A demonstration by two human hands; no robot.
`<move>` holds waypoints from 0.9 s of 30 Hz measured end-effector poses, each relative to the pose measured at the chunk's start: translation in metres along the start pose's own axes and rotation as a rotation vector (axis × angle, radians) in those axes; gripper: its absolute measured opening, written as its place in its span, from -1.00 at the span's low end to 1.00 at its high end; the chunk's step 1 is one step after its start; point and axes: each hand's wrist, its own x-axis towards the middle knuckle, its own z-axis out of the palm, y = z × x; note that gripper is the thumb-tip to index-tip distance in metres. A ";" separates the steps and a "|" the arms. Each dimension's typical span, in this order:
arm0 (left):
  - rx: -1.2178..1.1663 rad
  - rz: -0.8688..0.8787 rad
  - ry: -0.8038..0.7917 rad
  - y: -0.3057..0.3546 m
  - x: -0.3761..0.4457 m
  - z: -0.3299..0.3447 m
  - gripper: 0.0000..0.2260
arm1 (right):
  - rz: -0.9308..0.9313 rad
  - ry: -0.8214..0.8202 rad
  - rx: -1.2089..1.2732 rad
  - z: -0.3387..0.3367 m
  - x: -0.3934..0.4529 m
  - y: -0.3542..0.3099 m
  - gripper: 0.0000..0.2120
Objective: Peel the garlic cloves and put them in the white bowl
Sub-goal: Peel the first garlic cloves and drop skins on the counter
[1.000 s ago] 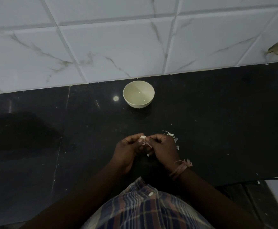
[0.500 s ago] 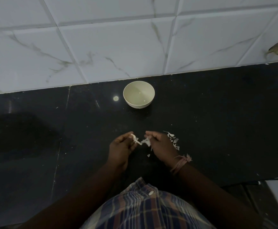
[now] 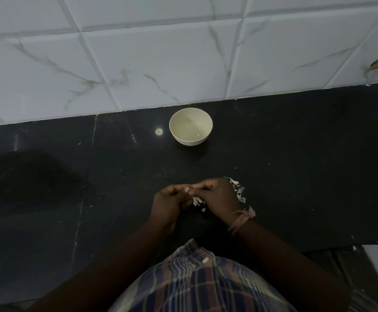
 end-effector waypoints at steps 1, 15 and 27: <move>-0.018 -0.004 -0.004 0.002 0.000 0.001 -0.91 | 0.006 -0.001 0.018 -0.001 0.001 -0.004 -0.90; -0.191 -0.070 0.090 0.005 0.001 -0.004 -0.89 | 0.072 0.160 0.124 0.004 0.004 0.004 -0.95; -0.316 -0.125 -0.070 0.005 -0.010 -0.007 -0.81 | 0.101 -0.042 0.234 0.014 -0.015 0.005 -0.75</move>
